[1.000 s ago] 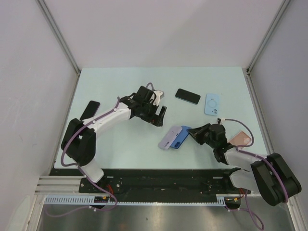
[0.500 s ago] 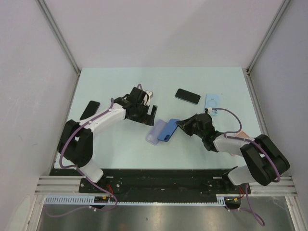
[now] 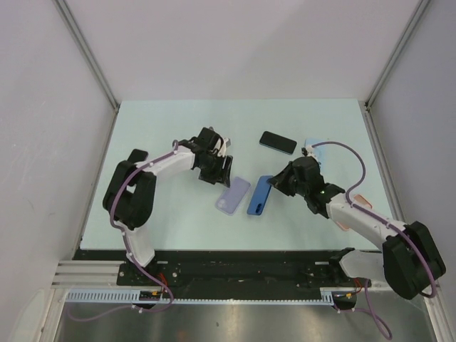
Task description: Put the phone into the phone case
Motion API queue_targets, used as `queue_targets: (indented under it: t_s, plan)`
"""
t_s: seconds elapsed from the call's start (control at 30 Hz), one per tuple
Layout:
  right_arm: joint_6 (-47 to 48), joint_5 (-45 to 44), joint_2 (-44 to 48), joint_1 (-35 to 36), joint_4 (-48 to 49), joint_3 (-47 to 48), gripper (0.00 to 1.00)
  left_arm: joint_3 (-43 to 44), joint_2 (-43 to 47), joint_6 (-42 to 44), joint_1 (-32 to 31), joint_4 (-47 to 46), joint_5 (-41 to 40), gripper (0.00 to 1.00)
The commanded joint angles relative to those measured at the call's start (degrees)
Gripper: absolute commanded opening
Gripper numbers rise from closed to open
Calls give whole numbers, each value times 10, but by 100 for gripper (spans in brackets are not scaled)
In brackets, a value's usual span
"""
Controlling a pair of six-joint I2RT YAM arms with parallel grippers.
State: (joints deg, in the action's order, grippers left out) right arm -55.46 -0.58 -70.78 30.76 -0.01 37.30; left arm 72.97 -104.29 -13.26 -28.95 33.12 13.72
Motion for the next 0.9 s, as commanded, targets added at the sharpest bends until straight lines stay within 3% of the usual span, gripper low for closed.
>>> queue_targets:
  t_s: [0.0, 0.4, 0.73, 0.87]
  plan:
    - [98, 29, 52, -17, -135, 39, 0, 1, -20, -22, 4, -24, 42, 66]
    - [220, 94, 98, -89, -302, 73, 0, -109, -16, -77, -34, -113, 116, 63]
    - [244, 53, 95, -78, -365, 114, 0, -201, 68, -235, -167, -263, 159, 62]
    - [245, 24, 88, -51, -374, 131, 0, -208, 110, -258, -177, -267, 128, 63]
